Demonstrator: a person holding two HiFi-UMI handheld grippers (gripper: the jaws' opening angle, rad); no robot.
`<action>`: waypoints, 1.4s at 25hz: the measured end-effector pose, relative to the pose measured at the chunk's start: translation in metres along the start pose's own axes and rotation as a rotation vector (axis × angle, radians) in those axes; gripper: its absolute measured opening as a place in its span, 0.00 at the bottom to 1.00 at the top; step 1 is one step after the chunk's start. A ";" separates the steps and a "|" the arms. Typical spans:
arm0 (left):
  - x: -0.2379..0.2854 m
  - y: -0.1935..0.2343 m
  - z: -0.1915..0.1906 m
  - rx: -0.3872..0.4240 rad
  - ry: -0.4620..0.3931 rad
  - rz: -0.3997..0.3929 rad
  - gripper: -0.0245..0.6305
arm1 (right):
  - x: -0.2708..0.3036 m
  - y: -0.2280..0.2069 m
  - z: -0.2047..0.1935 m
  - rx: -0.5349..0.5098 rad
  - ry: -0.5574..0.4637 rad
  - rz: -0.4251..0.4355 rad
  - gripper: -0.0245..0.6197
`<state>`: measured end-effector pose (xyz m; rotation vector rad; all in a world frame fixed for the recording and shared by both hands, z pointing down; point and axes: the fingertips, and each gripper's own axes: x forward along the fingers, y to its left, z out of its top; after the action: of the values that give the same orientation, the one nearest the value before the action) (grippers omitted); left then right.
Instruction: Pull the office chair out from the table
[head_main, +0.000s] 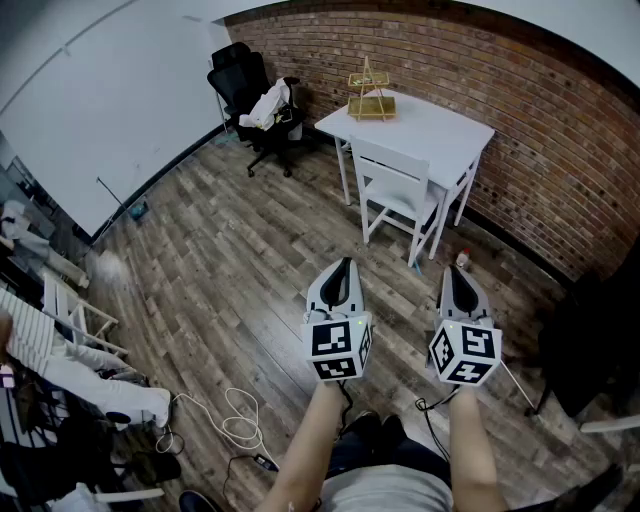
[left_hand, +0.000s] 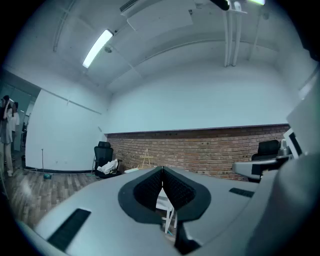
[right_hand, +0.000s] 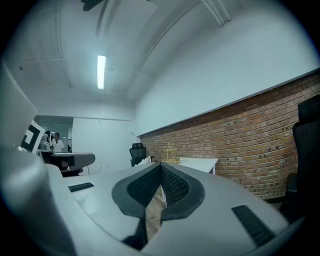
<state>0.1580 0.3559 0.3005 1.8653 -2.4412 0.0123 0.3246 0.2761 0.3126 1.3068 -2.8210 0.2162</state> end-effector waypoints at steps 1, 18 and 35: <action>0.001 0.001 0.001 0.001 -0.001 0.001 0.06 | 0.001 0.001 0.001 -0.002 0.001 0.001 0.06; 0.003 -0.008 0.000 0.029 0.009 -0.004 0.06 | 0.001 -0.002 -0.002 -0.014 -0.001 0.014 0.06; 0.021 -0.047 -0.024 -0.015 0.060 0.023 0.06 | 0.009 -0.046 -0.019 -0.003 0.054 0.081 0.06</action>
<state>0.1988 0.3240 0.3242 1.8036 -2.4163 0.0495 0.3528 0.2429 0.3371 1.1690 -2.8301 0.2445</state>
